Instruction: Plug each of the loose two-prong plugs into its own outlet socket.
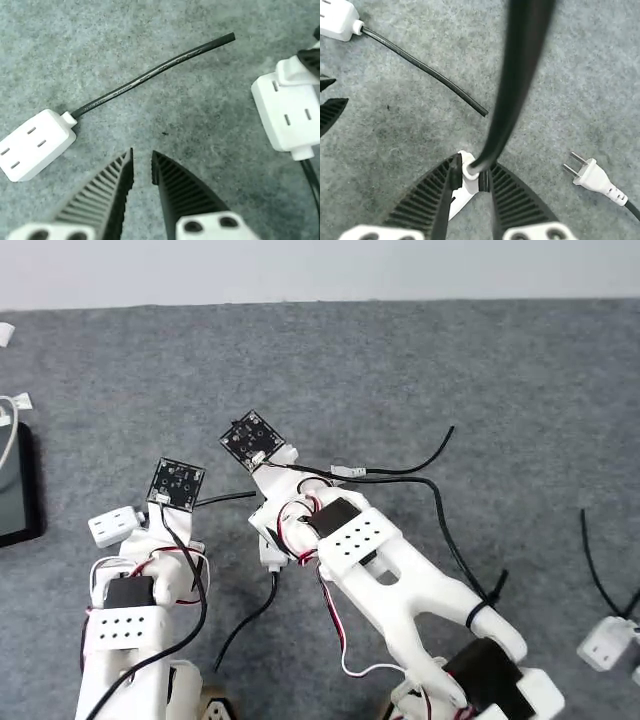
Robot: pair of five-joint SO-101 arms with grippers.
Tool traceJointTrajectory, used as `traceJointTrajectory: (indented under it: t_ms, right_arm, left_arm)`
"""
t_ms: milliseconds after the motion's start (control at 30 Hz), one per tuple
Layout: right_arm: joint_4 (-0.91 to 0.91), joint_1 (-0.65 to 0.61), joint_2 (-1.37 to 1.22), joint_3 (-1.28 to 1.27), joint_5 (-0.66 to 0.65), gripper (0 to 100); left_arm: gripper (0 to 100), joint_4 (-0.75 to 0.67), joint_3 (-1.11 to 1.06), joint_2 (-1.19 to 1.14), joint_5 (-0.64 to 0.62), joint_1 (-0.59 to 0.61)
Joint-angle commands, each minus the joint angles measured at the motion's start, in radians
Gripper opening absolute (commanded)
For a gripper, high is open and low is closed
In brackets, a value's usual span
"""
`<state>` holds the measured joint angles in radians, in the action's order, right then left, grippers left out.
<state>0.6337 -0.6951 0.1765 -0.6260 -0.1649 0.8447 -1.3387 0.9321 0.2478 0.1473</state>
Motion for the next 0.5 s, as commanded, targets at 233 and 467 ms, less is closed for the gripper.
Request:
traceJointTrajectory:
  t_ms: [233, 467]
  right_arm:
    - [-0.015, -0.041, -0.001, 0.041, -0.012, 0.9]
    - [-0.028, -0.035, -0.001, -0.018, -0.035, 0.9]
  left_arm:
    - [2, 0.006, 0.054, 0.009, 0.012, 0.003]
    - [2, 0.006, 0.054, 0.009, 0.012, 0.003]
